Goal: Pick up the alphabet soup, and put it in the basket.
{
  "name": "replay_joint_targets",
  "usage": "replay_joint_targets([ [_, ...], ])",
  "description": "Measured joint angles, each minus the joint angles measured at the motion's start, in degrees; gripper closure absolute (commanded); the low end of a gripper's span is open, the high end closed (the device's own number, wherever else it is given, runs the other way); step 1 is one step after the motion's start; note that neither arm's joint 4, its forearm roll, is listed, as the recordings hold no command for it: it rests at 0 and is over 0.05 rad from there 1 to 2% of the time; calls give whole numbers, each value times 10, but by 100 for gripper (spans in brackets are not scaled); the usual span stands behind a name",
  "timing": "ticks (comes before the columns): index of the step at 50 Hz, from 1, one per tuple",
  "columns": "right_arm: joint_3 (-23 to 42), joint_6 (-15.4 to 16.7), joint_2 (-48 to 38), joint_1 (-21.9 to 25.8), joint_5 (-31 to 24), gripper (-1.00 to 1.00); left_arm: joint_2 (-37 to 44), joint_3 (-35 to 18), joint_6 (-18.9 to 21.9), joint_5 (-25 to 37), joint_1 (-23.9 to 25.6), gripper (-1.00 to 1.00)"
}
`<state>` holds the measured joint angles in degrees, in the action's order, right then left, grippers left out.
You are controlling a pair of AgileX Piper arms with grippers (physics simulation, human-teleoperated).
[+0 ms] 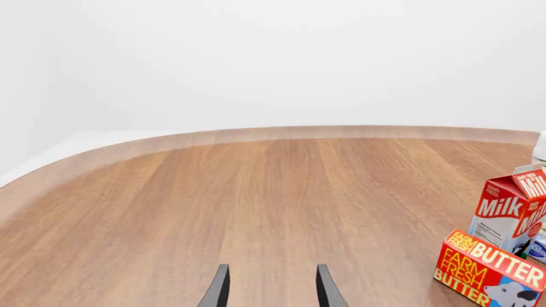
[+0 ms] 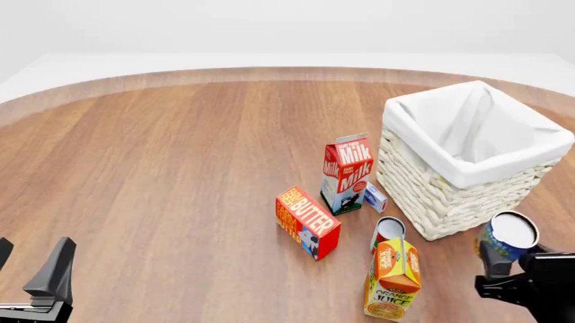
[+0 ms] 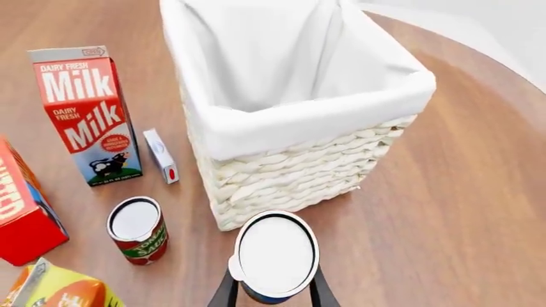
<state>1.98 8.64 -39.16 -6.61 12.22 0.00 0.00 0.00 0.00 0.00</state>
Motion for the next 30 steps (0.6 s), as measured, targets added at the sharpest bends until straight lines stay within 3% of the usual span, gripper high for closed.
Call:
replay_joint_targets([
  [15, 34, 7, 79, -2, -81, 100, 0, 0, 0, 0, 0, -100],
  [30, 74, 9, 103, 2, -113, 100, 0, 0, 0, 0, 0, -100],
])
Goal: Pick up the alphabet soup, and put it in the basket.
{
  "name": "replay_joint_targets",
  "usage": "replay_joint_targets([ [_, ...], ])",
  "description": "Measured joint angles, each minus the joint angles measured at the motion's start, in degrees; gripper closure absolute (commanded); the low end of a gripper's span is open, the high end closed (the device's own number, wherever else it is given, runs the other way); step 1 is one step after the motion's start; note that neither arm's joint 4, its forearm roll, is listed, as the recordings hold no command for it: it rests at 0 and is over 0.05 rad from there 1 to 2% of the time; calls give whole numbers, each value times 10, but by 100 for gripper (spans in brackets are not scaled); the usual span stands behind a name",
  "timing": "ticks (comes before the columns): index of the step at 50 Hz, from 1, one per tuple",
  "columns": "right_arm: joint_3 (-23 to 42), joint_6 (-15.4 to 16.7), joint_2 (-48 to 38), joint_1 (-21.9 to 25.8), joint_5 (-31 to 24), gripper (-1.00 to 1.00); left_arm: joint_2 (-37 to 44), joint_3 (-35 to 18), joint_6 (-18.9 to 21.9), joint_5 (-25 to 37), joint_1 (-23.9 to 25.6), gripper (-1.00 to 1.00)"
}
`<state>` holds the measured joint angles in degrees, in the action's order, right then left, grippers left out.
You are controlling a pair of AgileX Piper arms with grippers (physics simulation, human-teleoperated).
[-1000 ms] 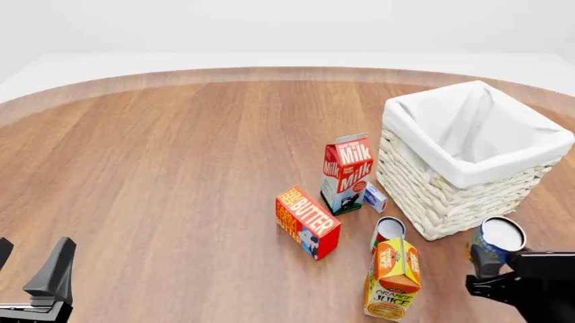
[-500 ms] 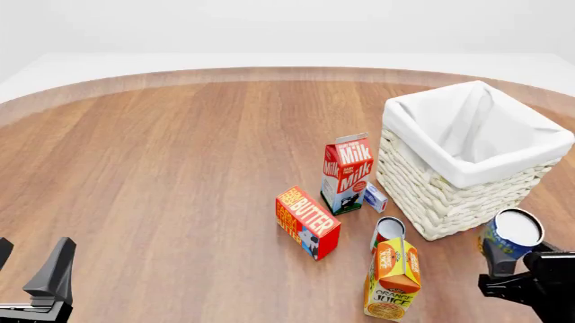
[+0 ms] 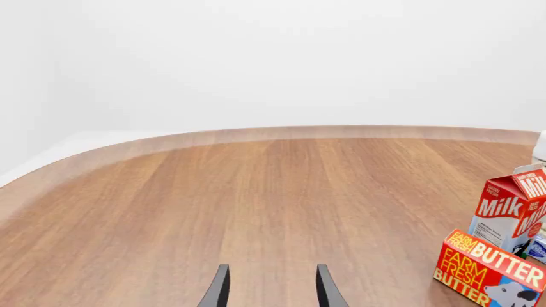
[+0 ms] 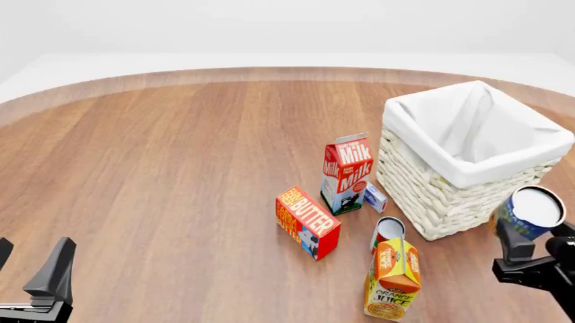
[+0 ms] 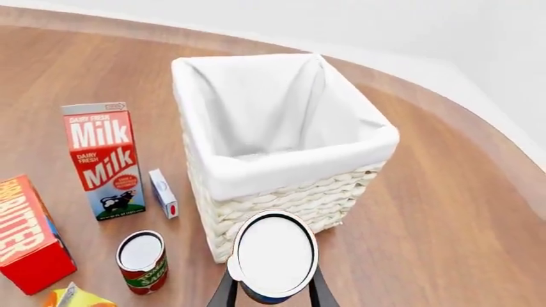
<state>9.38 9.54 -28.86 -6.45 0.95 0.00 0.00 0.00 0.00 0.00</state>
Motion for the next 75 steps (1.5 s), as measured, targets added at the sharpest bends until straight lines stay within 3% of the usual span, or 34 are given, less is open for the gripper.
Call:
replay_joint_targets([
  [42, 90, 11, -15, 0, -12, 100, 0, 0, 0, 0, 0, -100],
  [75, 150, 50, -67, 11, 10, 100, 0, 0, 0, 0, 0, -100],
])
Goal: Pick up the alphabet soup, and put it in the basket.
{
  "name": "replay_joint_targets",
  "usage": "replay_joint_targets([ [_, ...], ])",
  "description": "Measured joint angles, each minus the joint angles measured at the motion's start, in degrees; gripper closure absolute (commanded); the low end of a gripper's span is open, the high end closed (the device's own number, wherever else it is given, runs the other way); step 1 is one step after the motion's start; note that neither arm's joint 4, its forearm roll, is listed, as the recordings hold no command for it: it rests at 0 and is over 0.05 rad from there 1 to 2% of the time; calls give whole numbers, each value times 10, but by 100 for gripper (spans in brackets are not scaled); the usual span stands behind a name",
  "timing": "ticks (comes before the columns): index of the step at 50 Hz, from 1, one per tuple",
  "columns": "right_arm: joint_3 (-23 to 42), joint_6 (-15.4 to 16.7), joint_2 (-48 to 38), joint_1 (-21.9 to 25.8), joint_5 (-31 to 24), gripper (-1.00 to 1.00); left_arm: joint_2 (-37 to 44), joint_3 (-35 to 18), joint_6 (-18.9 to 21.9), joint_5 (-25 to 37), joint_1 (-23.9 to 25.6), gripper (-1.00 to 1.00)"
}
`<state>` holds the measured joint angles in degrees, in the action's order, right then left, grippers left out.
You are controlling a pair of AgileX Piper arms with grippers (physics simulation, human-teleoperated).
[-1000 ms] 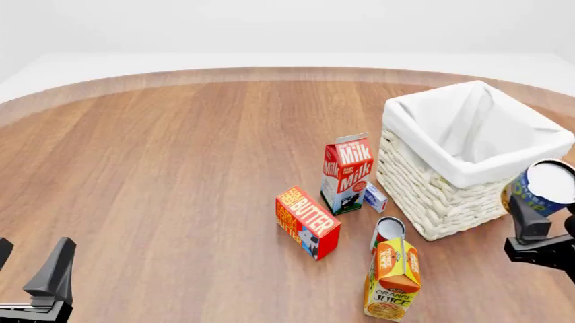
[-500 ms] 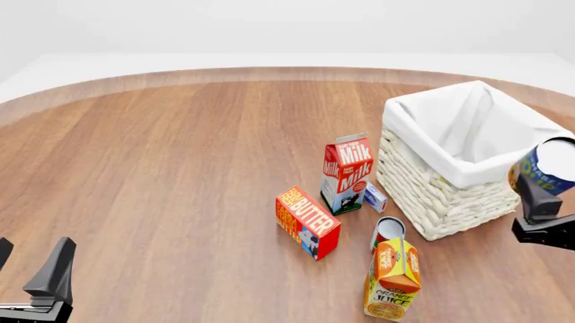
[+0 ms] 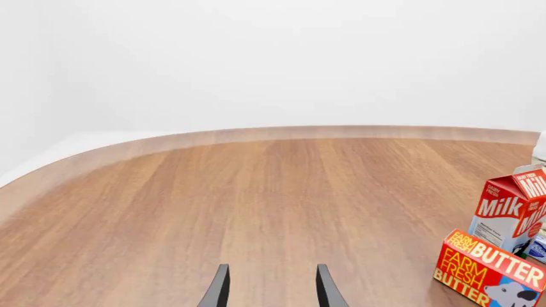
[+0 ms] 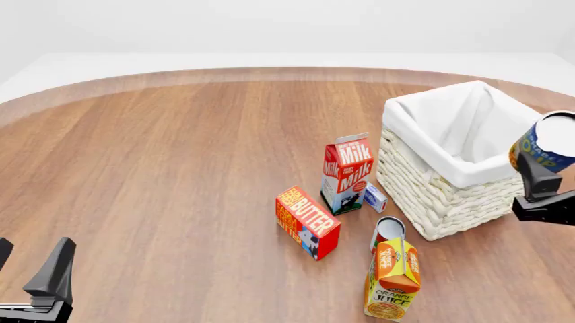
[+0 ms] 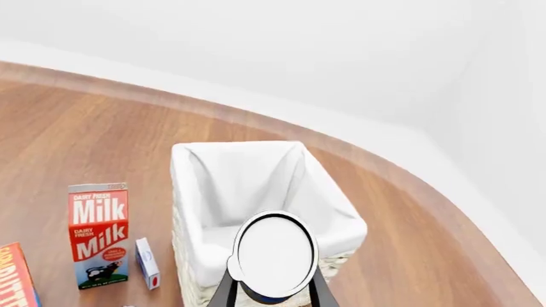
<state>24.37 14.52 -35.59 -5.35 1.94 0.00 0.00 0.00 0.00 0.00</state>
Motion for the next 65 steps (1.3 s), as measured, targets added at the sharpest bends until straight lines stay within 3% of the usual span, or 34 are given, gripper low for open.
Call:
replay_joint_targets([
  [32, 71, 19, -89, 12, 30, 100, 0, 0, 0, 0, 0, -100],
  [65, 159, 33, -165, 9, -6, 100, 0, 0, 0, 0, 0, -100],
])
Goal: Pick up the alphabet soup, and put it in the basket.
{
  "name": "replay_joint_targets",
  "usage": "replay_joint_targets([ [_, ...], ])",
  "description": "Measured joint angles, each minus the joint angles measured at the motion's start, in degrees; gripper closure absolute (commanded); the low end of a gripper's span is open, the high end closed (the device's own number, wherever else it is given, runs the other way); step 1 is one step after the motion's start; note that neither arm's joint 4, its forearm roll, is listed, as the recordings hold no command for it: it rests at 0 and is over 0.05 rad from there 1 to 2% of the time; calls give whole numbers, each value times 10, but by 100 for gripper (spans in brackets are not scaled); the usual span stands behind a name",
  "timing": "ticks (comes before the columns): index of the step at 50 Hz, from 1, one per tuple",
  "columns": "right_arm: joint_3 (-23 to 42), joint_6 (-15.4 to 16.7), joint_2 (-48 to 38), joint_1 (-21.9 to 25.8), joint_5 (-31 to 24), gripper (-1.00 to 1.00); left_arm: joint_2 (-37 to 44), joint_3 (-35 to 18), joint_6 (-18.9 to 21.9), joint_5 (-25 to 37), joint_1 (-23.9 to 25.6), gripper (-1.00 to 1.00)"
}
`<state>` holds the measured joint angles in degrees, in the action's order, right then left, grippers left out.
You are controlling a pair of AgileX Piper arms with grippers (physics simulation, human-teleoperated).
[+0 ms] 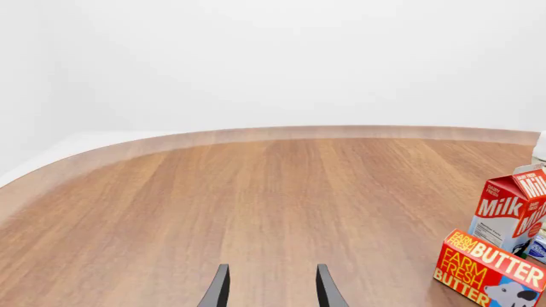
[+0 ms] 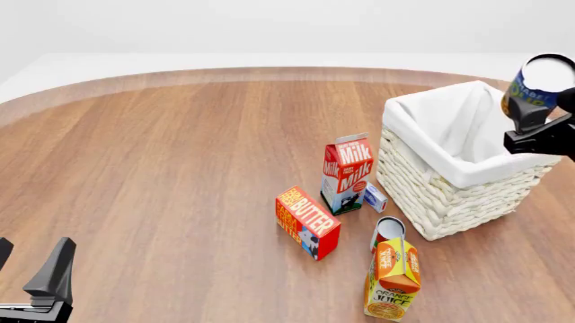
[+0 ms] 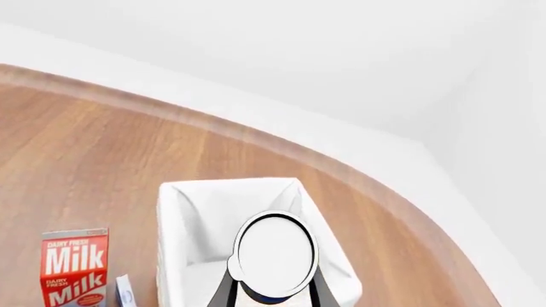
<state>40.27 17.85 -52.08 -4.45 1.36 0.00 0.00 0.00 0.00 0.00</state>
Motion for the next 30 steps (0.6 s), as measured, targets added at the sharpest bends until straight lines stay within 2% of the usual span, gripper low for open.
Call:
replay_joint_targets([
  [30, 60, -17, -57, -2, -36, 100, 0, 0, 0, 0, 0, -100],
])
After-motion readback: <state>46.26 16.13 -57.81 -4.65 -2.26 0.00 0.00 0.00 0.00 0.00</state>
